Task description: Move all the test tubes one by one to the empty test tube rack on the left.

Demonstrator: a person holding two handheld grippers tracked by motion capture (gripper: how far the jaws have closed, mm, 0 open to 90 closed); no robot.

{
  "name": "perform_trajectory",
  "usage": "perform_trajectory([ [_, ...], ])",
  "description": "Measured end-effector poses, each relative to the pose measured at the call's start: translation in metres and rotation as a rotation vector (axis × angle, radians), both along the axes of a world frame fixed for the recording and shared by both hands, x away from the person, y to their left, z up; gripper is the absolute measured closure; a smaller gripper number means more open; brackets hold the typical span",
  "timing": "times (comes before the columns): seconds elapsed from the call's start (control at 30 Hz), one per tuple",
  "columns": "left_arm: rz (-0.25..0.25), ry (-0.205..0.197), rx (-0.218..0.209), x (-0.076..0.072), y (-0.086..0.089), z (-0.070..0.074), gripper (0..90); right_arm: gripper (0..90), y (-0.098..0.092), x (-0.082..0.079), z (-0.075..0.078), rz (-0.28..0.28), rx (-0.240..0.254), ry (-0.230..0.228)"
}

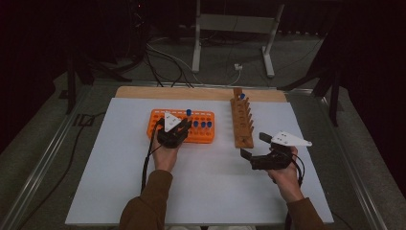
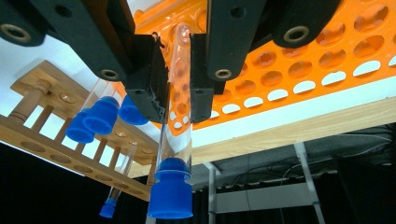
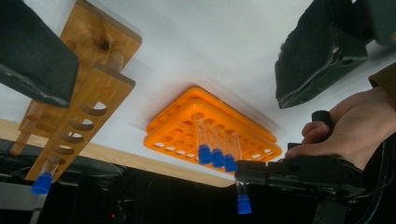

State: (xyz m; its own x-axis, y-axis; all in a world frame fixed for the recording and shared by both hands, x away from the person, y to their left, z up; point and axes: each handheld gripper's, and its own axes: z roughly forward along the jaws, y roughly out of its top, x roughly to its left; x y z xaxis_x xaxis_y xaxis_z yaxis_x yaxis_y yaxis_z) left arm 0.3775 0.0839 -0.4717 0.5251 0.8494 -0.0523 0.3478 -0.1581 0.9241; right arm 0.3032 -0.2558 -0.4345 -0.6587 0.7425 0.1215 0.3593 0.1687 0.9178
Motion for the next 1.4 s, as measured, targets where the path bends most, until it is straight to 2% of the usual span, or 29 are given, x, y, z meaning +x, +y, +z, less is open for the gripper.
perform_trajectory([
  [0.2,0.000,0.003,-0.006,0.000,-0.002,-0.001,78.6,0.2,0.001,0.000,-0.001,0.005,0.001,0.006],
  [0.6,0.004,0.066,0.061,0.003,-0.007,-0.021,78.6,0.1,-0.001,0.000,-0.001,0.005,0.011,0.010],
  [0.93,0.000,0.097,0.095,0.005,-0.009,-0.023,78.7,0.2,0.002,0.001,-0.004,0.014,0.003,0.018],
  [1.1,-0.004,0.108,0.128,0.005,-0.011,-0.027,78.7,0.2,0.002,0.001,-0.005,0.016,0.000,0.022],
  [1.27,-0.011,0.109,0.142,0.004,-0.012,-0.027,78.8,0.2,0.002,0.002,-0.006,0.016,-0.001,0.026],
  [1.4,-0.011,0.122,0.130,0.005,-0.011,-0.027,78.5,0.2,0.002,0.001,-0.006,0.019,-0.002,0.026],
])
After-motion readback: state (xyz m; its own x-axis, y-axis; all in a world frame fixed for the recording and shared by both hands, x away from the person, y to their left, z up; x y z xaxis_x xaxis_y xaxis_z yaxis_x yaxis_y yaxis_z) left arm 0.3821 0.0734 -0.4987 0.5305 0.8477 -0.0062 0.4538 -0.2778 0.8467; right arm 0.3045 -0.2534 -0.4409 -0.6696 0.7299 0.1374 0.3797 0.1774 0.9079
